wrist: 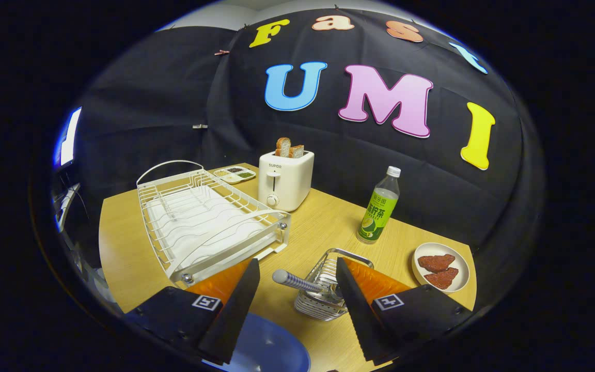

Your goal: Take the plate from the dish rack, then take the spoon from the basket and place it into the plate.

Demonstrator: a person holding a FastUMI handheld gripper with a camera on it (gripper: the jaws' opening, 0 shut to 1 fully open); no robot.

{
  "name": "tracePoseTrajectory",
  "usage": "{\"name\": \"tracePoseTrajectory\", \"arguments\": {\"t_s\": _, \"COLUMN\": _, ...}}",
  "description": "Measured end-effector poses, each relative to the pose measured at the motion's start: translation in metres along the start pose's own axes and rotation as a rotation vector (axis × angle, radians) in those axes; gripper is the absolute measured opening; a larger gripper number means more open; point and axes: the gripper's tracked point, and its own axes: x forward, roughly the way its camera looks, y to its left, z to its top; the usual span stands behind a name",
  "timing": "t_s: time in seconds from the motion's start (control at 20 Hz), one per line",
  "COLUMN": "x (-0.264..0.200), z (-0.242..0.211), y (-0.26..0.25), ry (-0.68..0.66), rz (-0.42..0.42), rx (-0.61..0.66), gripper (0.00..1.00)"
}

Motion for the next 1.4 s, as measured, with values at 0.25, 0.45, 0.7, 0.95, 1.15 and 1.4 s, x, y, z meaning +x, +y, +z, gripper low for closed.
{"name": "tracePoseTrajectory", "arguments": {"t_s": 0.25, "x": 0.020, "z": -0.004, "y": -0.004, "ry": -0.013, "rz": -0.030, "rx": -0.036, "gripper": 0.70}}
{"name": "tracePoseTrajectory", "arguments": {"t_s": 0.45, "x": 0.026, "z": -0.007, "y": 0.004, "ry": 0.004, "rz": -0.032, "rx": -0.023, "gripper": 0.44}}
{"name": "tracePoseTrajectory", "arguments": {"t_s": 0.7, "x": 0.023, "z": 0.001, "y": -0.008, "ry": 0.002, "rz": -0.084, "rx": -0.051, "gripper": 0.30}}
{"name": "tracePoseTrajectory", "arguments": {"t_s": 0.95, "x": 0.021, "z": 0.016, "y": -0.031, "ry": -0.019, "rz": -0.107, "rx": 0.000, "gripper": 0.15}}
{"name": "tracePoseTrajectory", "arguments": {"t_s": 1.15, "x": 0.015, "z": 0.025, "y": -0.044, "ry": -0.004, "rz": -0.107, "rx": 0.094, "gripper": 0.11}}
{"name": "tracePoseTrajectory", "arguments": {"t_s": 1.4, "x": -0.008, "z": 0.058, "y": -0.060, "ry": -0.034, "rz": -0.109, "rx": 0.136, "gripper": 0.11}}
